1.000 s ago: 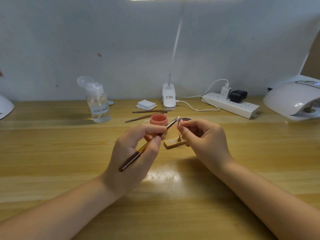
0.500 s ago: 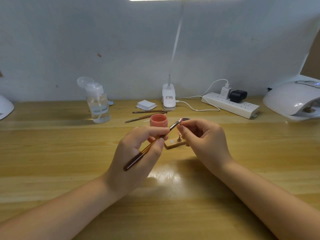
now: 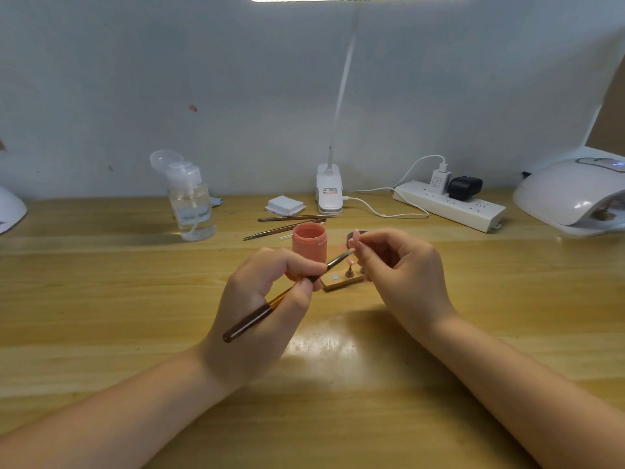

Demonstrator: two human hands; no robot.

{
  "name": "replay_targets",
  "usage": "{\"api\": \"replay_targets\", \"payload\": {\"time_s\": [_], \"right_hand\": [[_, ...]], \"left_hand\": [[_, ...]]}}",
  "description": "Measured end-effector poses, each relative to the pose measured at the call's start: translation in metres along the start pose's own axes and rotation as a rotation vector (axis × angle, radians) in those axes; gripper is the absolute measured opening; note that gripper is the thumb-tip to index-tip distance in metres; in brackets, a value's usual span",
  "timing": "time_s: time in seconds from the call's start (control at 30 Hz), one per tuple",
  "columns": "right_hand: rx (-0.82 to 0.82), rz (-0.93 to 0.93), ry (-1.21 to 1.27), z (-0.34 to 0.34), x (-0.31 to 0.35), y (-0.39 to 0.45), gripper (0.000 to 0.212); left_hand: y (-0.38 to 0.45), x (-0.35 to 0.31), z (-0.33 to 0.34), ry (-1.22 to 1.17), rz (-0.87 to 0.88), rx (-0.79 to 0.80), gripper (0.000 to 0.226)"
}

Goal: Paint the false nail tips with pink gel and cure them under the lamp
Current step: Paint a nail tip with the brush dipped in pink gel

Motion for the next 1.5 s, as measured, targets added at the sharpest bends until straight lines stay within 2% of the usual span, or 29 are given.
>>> {"api": "replay_targets", "payload": {"time_s": [0.17, 0.33, 0.5, 0.63, 0.73, 0.87, 1.07, 1.27, 1.37, 1.5], "right_hand": [[0.000, 0.064, 0.025, 0.001, -0.003, 0.001, 0.009], [0.068, 0.116, 0.002, 0.007, -0.006, -0.001, 0.005], [0.105, 0.093, -0.224, 0.015, -0.010, -0.004, 0.005], [0.156, 0.078, -0.384, 0.021, -0.013, -0.005, 0.014], [0.216, 0.086, -0.446, 0.024, -0.015, -0.004, 0.017], [0.247, 0.118, -0.527, 0.025, -0.018, -0.002, 0.020], [0.274, 0.111, -0.617, 0.025, -0.015, -0.002, 0.025], [0.325, -0.086, -0.973, 0.009, 0.005, 0.005, 0.044], [0.389, 0.078, -1.067, -0.014, -0.003, 0.026, 0.051], [0.433, 0.334, -1.025, -0.050, -0.027, 0.047, 0.042]], "left_hand": [[0.000, 0.000, -0.001, 0.022, -0.004, -0.054, 0.022], [0.001, 0.004, -0.002, -0.033, -0.058, -0.102, 0.020], [0.000, 0.010, 0.005, -0.098, -0.119, -0.107, 0.019], [-0.001, 0.010, 0.007, -0.083, -0.116, -0.097, 0.021], [-0.001, 0.011, 0.007, -0.071, -0.134, -0.091, 0.016], [-0.002, 0.011, 0.006, -0.048, -0.138, -0.087, 0.024], [-0.002, 0.012, 0.007, -0.048, -0.135, -0.077, 0.025], [-0.002, 0.011, 0.003, -0.063, -0.125, -0.075, 0.022], [-0.001, 0.012, 0.002, -0.072, -0.141, -0.080, 0.023], [-0.002, 0.013, 0.002, -0.071, -0.162, -0.075, 0.022]]}}
Point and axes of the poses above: each hand's wrist, its own y-axis towards the middle knuckle, its own z-axis out of the palm, x = y × z, the point moved 4 cm from there along y, towards the middle knuckle, and after that the axes turned 1 degree about -x, right-handed, at the moved point
